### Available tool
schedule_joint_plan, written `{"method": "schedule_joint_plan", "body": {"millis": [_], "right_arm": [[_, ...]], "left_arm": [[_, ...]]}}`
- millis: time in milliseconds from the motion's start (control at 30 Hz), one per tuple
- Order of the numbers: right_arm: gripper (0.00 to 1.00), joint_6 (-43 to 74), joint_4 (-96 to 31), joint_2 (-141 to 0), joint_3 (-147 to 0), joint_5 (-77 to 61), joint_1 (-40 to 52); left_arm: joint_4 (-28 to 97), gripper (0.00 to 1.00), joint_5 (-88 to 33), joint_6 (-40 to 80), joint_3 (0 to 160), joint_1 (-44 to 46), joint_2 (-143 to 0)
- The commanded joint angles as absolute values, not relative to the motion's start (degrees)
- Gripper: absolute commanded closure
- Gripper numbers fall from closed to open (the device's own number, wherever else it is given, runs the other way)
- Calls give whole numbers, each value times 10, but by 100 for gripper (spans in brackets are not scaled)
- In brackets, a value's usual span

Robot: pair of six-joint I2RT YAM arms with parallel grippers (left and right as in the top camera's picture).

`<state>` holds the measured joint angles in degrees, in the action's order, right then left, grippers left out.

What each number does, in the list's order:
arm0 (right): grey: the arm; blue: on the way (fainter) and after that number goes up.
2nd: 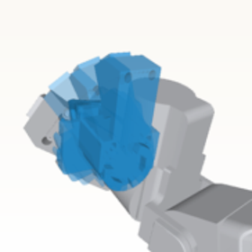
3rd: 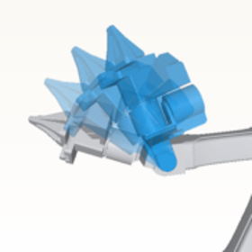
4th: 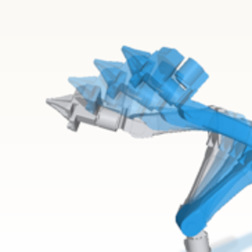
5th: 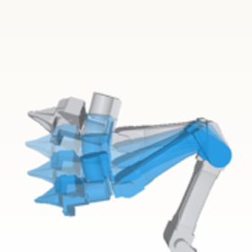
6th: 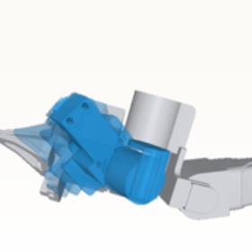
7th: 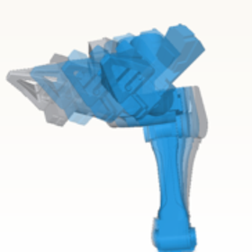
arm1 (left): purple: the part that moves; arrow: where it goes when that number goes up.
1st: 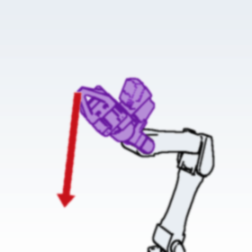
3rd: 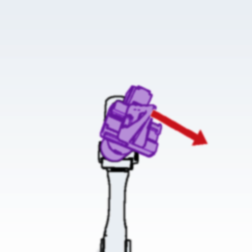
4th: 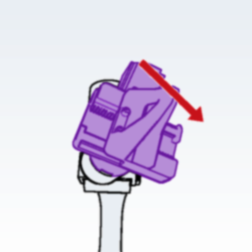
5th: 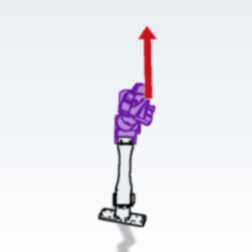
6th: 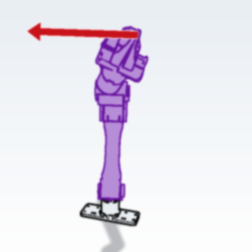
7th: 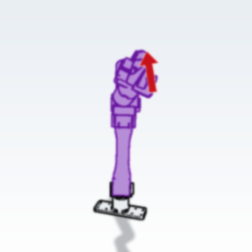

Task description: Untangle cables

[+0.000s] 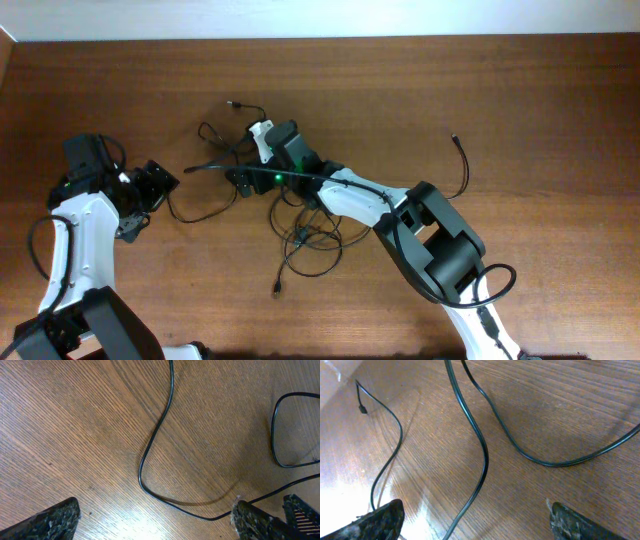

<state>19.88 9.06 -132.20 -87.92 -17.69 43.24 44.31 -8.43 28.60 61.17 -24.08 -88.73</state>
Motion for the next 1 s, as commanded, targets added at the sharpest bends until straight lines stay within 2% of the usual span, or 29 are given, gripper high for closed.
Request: {"method": "schedule_joint_plan", "body": {"millis": [0,567,967], "right_arm": [[6,204,95,-1315,-883,-142,443],[6,204,178,-1350,-884,-86,472],[6,204,186,-1356,-884,-84,471]], "left_arm": [[441,1,-93,293,608,-240,-891],[437,1,-93,293,608,-240,-891],[437,1,-93,293,608,-240,-891]]}}
